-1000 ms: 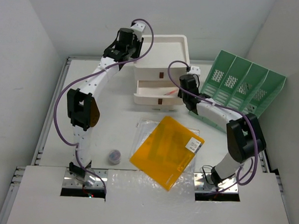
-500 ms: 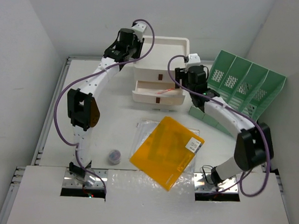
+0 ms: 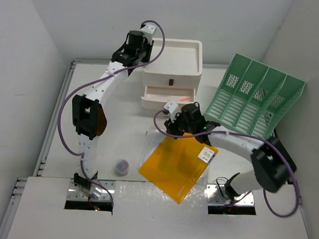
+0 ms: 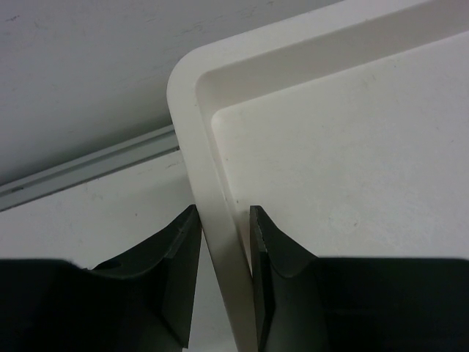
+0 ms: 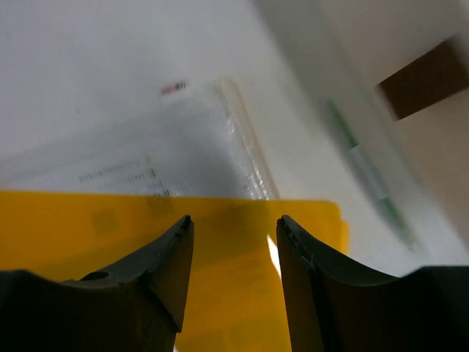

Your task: Organize the desk

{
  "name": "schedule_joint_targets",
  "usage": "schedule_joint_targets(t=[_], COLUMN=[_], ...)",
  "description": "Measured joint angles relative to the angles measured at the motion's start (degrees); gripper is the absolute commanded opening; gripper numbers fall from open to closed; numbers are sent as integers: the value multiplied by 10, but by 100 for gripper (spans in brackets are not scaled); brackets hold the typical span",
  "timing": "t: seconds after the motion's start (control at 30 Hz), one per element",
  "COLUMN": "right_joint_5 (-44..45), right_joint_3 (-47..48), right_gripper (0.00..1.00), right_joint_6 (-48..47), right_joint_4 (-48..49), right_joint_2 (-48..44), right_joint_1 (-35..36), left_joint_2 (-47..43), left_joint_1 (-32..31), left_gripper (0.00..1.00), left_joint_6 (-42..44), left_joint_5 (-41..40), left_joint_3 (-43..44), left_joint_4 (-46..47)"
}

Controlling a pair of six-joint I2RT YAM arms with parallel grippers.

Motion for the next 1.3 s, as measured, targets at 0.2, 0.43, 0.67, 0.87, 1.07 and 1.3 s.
schedule_joint_targets(t=[0.2,0.43,0.67,0.87,1.07,1.3], right_joint_5=[24,148,213,210,105,-2], right_joint_3=[19,96,109,139,170,190], right_gripper=[53,66,72,74,68,35], right_joint_6=[-27,-43,-61,-73,-63,-51], right_joint_4=[0,33,56,62,37,1], right_joint_2=[130,212,256,287,307,320], right_joint_1=[-1,-1,0,-7,-57,-89], left_joint_2=[0,0,1,2,2,2], left_joint_1=[0,0,0,-1,-2,-2], left_gripper=[0,0,0,0,0,0], left_joint_6=[0,4,7,10,16,20], left_joint_5=[-1,0,-1,-1,-1,-1], left_joint_3=[0,0,0,0,0,0], left_joint_4=[0,0,2,3,5,5])
